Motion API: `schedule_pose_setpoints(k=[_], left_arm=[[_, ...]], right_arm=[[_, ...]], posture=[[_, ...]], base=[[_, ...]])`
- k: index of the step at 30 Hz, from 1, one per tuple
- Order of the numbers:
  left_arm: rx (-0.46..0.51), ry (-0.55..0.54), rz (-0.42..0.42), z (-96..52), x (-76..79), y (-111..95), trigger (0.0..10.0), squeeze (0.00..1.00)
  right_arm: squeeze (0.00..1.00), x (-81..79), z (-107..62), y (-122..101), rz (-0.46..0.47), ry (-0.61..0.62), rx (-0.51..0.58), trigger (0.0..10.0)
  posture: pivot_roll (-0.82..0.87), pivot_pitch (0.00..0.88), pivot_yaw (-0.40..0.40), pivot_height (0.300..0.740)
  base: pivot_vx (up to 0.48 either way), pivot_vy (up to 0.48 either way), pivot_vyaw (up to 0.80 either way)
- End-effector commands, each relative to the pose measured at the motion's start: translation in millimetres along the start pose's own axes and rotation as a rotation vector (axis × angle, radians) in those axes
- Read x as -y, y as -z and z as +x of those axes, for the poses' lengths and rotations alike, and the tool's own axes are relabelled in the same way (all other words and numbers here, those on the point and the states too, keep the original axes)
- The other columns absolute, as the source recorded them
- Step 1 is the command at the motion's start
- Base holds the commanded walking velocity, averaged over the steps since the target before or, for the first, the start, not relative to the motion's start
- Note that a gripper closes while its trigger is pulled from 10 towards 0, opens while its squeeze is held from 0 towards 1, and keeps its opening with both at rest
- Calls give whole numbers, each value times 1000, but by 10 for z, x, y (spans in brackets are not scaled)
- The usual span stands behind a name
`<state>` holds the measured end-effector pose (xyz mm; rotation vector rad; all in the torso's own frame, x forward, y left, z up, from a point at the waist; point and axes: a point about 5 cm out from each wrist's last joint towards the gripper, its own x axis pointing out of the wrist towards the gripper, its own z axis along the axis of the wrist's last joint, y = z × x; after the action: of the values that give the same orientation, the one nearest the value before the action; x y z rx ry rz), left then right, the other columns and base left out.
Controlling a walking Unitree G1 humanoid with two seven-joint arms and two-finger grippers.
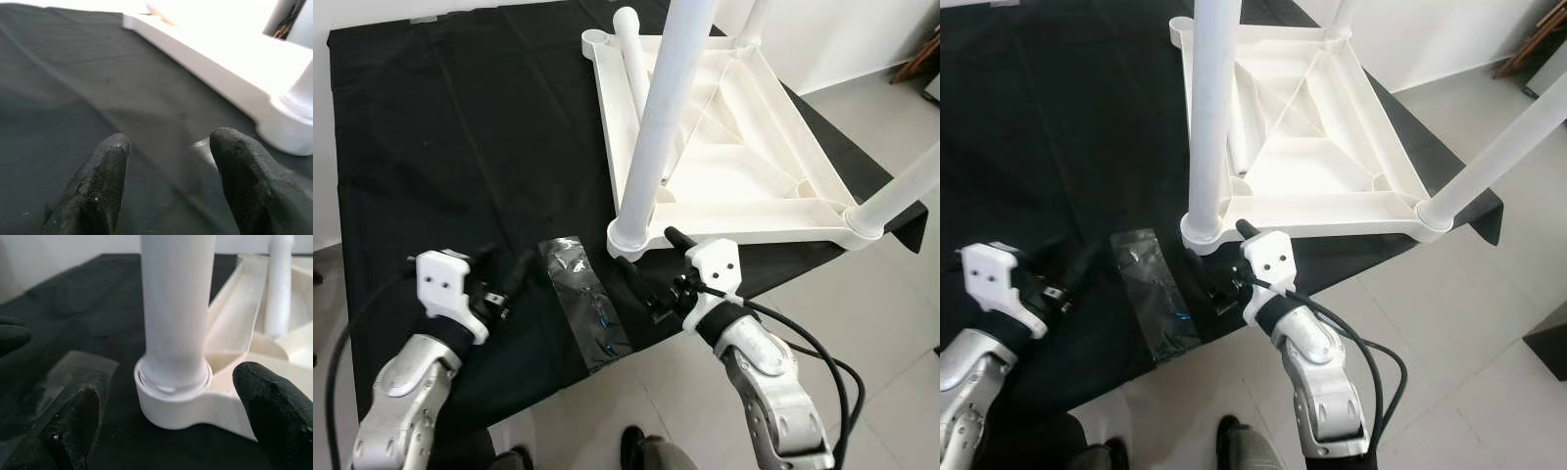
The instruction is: Building children table
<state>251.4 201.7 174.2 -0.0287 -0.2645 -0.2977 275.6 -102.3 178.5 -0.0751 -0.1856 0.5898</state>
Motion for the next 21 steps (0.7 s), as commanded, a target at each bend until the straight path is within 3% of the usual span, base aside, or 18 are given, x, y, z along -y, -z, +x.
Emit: schedule_pose_setpoints(k=[1,2,8,10,11,21], left_arm=[[1,30,-47,-56,131,19,10000,0],[6,26,-87,-97,231,46,10000,0],[3,-6,-162,-134,382,102,10000,0],[-8,-9,-188,-150,456,129,10000,0],[-21,-17,-202,-172,498,163,10000,0],[-31,-30,-215,-192,478,170,10000,0]], right_arm=[[0,11,-51,53,38,-34,-11,10000],[0,1,-55,115,89,-67,-33,10000],[0,-4,-59,149,128,-97,-38,10000],[0,-33,-63,146,123,-141,-38,10000],[0,-122,-80,155,78,-251,-48,10000],[0,-231,-112,168,47,-396,-71,10000]], posture=[[15,247,-125,740],[25,242,-130,740],[26,236,-130,740],[26,234,-129,740],[30,215,-125,740],[29,219,-123,740]], base=[[270,-394,0],[277,-390,0],[273,-392,0],[274,-390,0],[270,-394,0],[267,-396,0]])
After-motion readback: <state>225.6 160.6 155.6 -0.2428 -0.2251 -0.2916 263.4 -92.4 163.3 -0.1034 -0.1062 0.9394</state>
